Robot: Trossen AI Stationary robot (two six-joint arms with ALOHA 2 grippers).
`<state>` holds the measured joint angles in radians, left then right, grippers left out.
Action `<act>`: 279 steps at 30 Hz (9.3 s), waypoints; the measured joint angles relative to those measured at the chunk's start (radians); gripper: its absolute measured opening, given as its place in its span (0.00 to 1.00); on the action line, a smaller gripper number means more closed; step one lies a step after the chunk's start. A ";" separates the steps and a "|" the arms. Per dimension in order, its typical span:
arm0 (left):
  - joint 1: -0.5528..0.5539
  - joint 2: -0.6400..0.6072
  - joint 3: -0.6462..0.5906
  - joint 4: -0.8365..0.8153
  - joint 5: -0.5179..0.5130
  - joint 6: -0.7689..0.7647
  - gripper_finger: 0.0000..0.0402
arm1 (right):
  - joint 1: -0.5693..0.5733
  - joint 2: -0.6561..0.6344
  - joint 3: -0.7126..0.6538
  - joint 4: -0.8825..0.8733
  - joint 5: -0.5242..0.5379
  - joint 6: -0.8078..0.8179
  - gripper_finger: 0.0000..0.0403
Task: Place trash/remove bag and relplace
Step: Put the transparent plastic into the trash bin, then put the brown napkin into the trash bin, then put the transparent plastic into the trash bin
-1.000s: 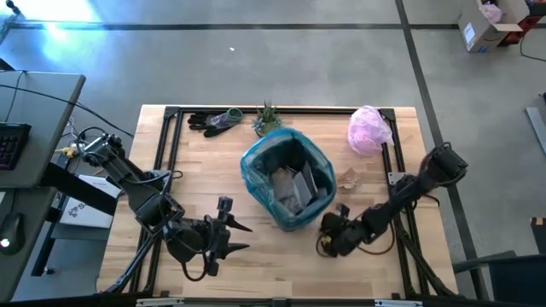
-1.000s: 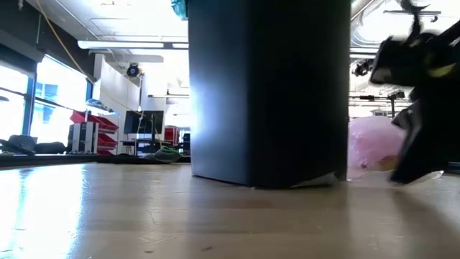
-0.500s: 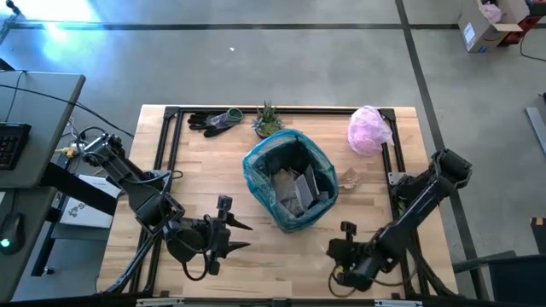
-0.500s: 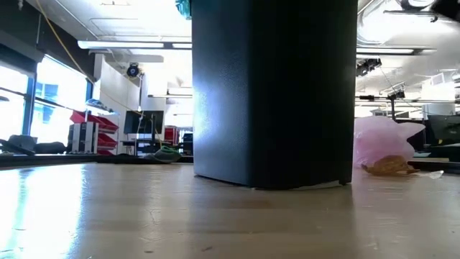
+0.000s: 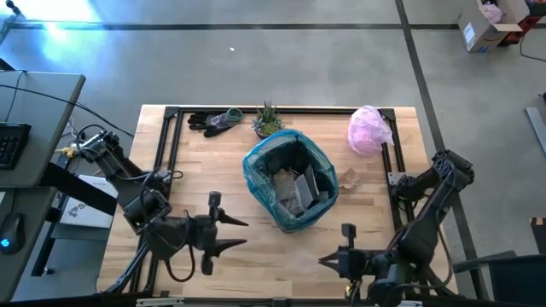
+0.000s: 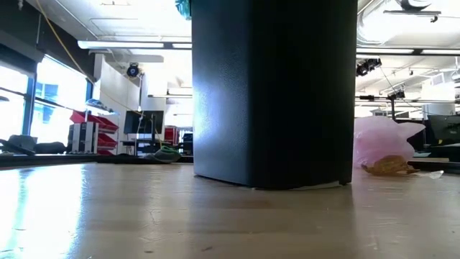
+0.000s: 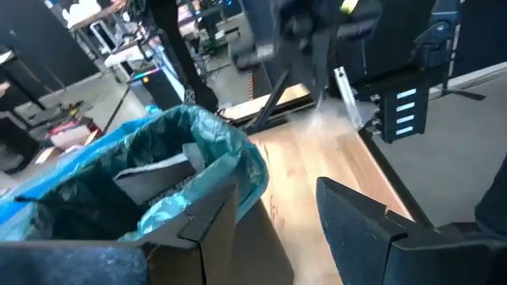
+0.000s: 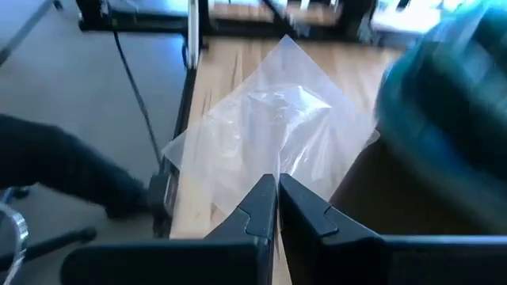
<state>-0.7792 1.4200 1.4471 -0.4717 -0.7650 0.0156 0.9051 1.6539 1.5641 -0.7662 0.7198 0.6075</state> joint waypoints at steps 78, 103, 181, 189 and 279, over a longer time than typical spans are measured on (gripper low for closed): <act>-0.015 0.155 -0.309 0.486 0.059 -0.145 0.39 | 0.015 -0.048 -0.776 -0.383 0.057 1.167 0.38; -0.011 0.155 -0.309 0.484 0.073 -0.162 0.39 | -0.390 -0.508 -1.206 0.218 -0.006 0.395 0.57; -0.035 0.154 -0.309 0.469 0.074 -0.214 0.39 | -0.390 -0.358 -0.339 0.588 -0.006 -0.404 0.33; -0.035 0.154 -0.309 0.468 0.074 -0.205 0.39 | -0.314 -0.358 -0.318 0.555 0.181 -0.486 0.52; 0.011 0.171 -0.309 0.447 0.133 -0.250 0.39 | -0.317 -0.155 -1.117 0.482 -0.064 0.603 0.00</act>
<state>-0.7679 1.5913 1.1385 -0.0246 -0.6319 -0.2348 0.5886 1.4985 0.4467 -0.2843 0.6561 1.2107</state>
